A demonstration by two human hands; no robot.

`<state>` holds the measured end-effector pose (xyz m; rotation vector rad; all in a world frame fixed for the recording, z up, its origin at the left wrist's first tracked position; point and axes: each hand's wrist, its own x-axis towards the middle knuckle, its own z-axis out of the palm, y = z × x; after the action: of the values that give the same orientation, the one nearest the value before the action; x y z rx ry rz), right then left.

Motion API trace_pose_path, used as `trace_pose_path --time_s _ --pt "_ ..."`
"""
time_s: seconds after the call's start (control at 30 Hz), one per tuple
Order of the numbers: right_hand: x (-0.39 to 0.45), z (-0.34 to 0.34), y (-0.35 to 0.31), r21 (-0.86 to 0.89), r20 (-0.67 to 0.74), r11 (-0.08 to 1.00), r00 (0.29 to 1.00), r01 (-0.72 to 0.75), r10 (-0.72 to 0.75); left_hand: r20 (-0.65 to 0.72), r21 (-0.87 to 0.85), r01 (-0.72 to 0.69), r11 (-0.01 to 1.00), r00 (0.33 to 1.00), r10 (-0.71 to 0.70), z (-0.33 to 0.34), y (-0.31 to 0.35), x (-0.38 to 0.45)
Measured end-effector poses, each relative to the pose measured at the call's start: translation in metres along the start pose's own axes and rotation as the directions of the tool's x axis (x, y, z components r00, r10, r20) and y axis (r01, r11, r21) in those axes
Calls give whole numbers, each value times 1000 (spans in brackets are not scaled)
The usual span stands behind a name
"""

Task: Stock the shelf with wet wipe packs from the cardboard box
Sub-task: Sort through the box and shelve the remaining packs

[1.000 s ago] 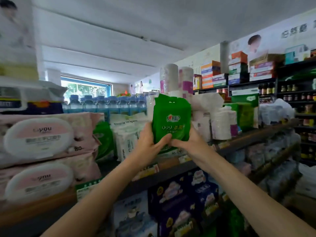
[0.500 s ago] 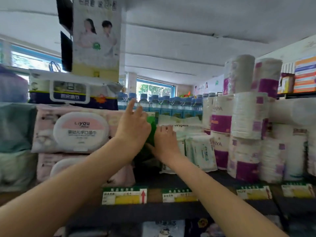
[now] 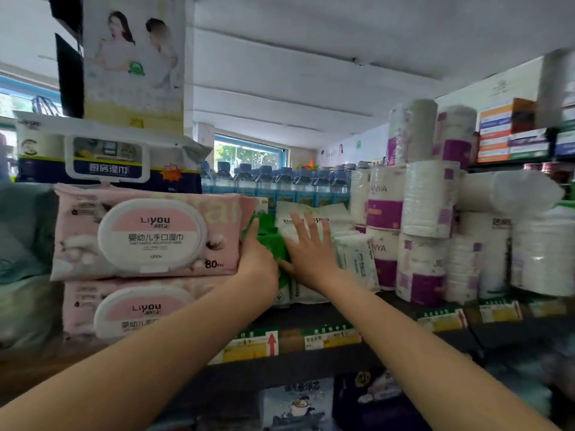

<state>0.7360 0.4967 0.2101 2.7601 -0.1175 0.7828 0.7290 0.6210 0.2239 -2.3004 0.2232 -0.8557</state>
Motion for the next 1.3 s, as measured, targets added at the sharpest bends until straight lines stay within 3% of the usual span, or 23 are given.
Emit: trace_pose_path --time_s 0.03,0.1,0.13,0.2,0.27,0.4,0.47,0.6,0.73,0.9,1.13,1.3 --pt "-4 -6 -2 32 -19 999 1000 -14 15 -22 -20 -97 995 995 97 -2 0 1" --pt "-19 -23 -3 102 -79 993 995 -56 64 31 -138 -388 911 918 396 -13 3 -7" --pt "-28 -31 -2 128 -128 987 986 -94 111 12 -168 -458 873 885 466 -24 -2 -17" --pt "-57 -51 4 155 -201 964 949 -215 244 -174 -195 -504 841 862 476 -36 -9 -31" --pt "-96 -70 10 156 -169 908 895 -388 412 -312 -261 -576 774 809 497 -45 -6 -49" --pt "-201 -108 22 81 142 696 700 -713 700 -557 -317 -770 554 624 548 -81 11 -108" --pt "-271 -129 24 -40 305 613 574 -789 759 -619 -271 -860 433 500 606 -105 28 -153" --pt "-427 -170 8 -155 437 431 330 -889 837 -762 -150 -978 146 208 614 -153 59 -263" --pt "-584 -192 -30 -266 568 188 4 -945 823 -832 55 -982 -182 -146 536 -184 87 -387" --pt "-751 -206 -98 -302 579 -132 -292 -944 761 -778 204 -889 -410 -401 484 -204 125 -532" --pt "-969 -157 -195 -384 663 -352 -520 -854 538 -543 278 -731 -623 -654 526 -189 195 -727" --pt "-1099 -92 -264 -446 724 -363 -569 -818 391 -362 244 -655 -715 -746 559 -169 248 -858"
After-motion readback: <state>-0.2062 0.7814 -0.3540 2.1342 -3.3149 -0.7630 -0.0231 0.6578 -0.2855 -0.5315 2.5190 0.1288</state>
